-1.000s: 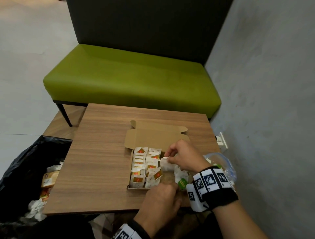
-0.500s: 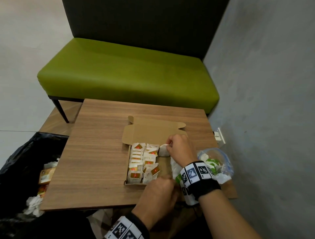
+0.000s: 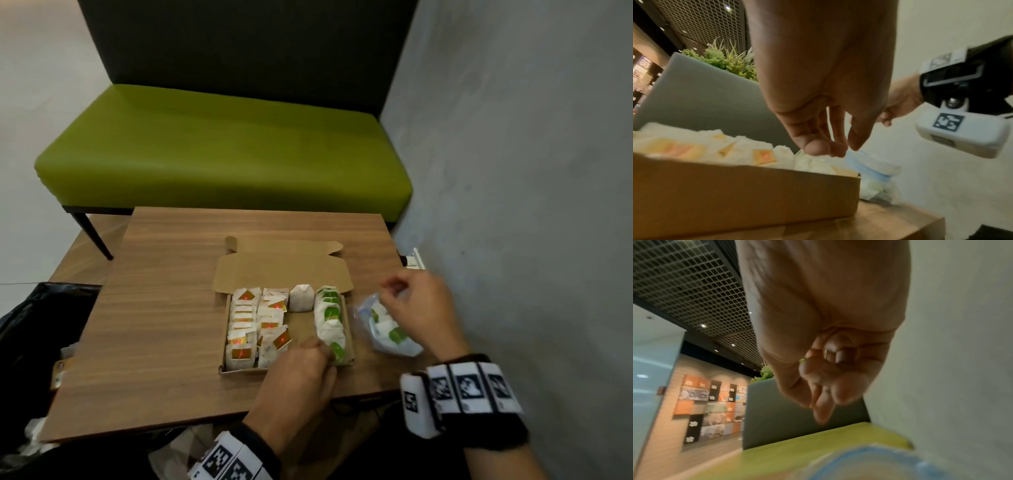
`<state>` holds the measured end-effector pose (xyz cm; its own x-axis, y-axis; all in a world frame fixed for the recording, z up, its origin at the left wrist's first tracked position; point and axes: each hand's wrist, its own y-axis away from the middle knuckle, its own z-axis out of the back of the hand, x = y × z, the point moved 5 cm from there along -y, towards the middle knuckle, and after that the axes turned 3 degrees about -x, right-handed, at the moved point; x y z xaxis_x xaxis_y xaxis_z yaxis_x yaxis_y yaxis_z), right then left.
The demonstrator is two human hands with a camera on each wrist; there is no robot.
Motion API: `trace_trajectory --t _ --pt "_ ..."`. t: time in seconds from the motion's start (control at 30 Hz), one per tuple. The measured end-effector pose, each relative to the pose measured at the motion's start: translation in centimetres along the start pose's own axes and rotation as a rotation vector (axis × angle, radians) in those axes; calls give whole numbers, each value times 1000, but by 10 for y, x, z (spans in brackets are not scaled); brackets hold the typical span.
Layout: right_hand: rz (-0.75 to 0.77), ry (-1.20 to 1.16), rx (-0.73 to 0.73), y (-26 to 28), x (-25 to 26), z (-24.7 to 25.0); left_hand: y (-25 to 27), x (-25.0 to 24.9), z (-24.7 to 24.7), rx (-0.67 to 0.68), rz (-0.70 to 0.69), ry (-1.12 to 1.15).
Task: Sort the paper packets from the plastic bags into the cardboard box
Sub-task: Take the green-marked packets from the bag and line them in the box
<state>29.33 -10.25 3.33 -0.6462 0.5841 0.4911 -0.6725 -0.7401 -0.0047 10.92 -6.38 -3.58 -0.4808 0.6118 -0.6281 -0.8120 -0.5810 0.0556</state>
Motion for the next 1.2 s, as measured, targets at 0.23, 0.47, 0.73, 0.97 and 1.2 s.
trace_trajectory --t 0.23,0.47,0.73,0.97,1.2 --pt "-39 230 201 -1 -59 -9 -56 -62 -22 17 -211 -213" --pt "14 409 156 -10 -69 -35 -67 -59 -48 139 -260 -508" --pt "71 520 220 -12 -59 -47 -57 -58 -63 147 -246 -477" --pt "37 464 229 -7 -67 -46 -57 -64 -62 107 -284 -457" --pt "0 104 157 -8 -72 -19 -56 -58 -41 -32 -241 43"
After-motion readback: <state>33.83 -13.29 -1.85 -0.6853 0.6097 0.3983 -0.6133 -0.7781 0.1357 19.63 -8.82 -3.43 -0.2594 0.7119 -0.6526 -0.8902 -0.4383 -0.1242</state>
